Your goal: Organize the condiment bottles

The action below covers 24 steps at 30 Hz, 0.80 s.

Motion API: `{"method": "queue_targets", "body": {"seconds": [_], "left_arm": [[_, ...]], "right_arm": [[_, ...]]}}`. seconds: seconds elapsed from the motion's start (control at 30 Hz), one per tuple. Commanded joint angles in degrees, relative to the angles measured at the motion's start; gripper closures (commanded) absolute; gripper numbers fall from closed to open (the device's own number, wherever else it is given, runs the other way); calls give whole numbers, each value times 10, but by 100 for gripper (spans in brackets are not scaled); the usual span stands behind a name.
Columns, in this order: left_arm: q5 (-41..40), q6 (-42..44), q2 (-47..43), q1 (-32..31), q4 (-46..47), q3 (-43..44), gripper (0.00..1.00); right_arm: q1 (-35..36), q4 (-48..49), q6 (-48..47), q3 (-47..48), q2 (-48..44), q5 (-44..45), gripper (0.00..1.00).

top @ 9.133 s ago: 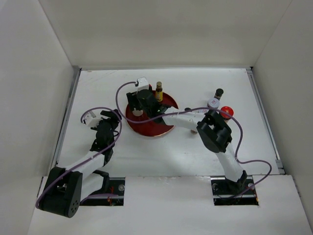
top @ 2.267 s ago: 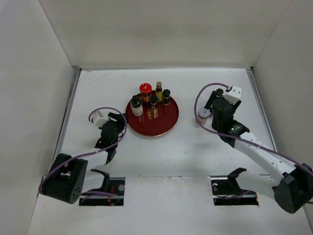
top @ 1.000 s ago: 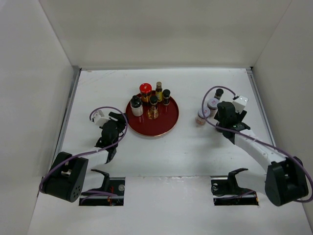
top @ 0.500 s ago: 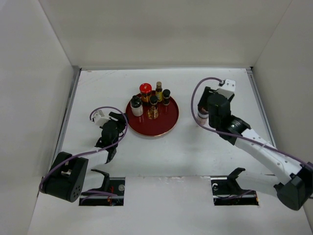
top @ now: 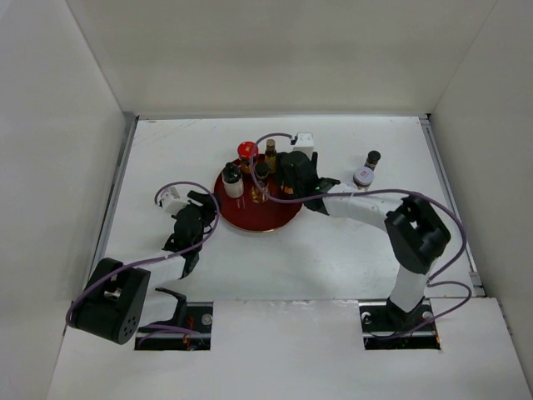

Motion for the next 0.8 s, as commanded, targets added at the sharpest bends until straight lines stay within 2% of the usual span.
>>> {"method": "queue_targets", "body": {"seconds": [0.0,0.2,0.27,0.43,0.5,0.7,0.73,0.77], "left_arm": [[-8,6,-7,-2,30,18,42],[-8,1,-7,0,30,17,42],[-3,0,-1,1,30,18,42],[-2,-2,-1,3,30,18,42],[-1,-3,-4,6,30,17,42],[-1,-3,0,7,30,17,42],[-1,-3,-3,8,30,16,42],[-1,-2,-7,8,30,16,42]], "right_arm": [[1,107,-3,65,18,-2,51],[1,118,0,66,62,10,47],[3,119,-4,65,67,14,40],[11,112,-16,57,43,13,11],[12,104,-20,48,18,10,6],[12,95,-29,-47,-122,10,1],[8,94,-29,-72,-152,13,4],[1,94,-27,-99,-180,18,11]]}}
